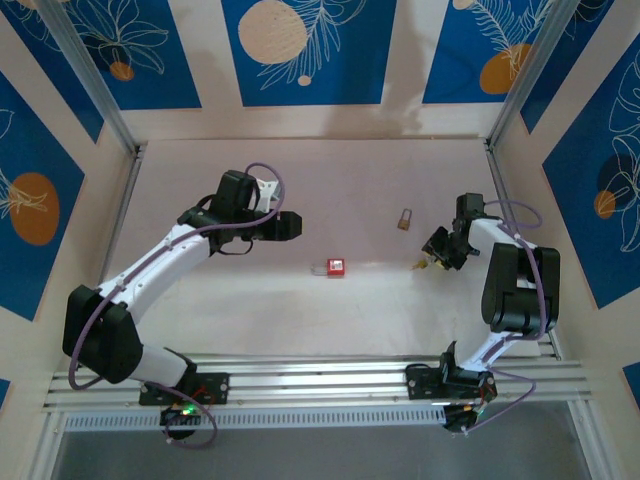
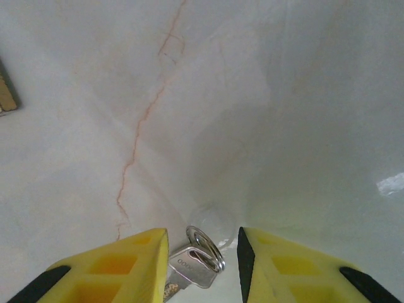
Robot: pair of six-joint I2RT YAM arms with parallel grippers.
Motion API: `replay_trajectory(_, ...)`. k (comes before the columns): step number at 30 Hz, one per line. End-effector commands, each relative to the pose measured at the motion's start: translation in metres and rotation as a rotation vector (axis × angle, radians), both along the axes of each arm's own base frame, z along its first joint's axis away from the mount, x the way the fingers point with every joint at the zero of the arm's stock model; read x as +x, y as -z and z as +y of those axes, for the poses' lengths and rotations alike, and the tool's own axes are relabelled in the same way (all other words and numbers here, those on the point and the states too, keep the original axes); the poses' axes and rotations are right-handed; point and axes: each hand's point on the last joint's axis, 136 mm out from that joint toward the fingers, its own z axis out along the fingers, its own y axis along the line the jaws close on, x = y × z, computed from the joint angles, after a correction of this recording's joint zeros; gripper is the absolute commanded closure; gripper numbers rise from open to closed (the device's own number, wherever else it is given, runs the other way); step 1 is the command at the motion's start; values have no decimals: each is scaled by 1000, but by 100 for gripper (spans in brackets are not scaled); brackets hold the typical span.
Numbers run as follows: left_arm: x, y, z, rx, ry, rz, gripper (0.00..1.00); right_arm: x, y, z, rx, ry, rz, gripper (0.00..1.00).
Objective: Unlock with the key
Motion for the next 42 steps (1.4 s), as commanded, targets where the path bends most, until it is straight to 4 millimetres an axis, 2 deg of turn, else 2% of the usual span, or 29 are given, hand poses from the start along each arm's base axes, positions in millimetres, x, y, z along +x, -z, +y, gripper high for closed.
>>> replay_trajectory(1,-7,4,-4,20,36,10,36,-6,5,8,26,-8,20,64)
replay_trajectory(11,-8,7,-5,33,38,10,35,-11,11,7,27,4,24,65)
replay_trajectory(28,-7,13,-7,43,46,29,35,-3,4,12,52,-24,-24,67)
replay_trajectory(42,-8,14,-7,50,46,29,35,-1,3,12,46,-30,-35,78)
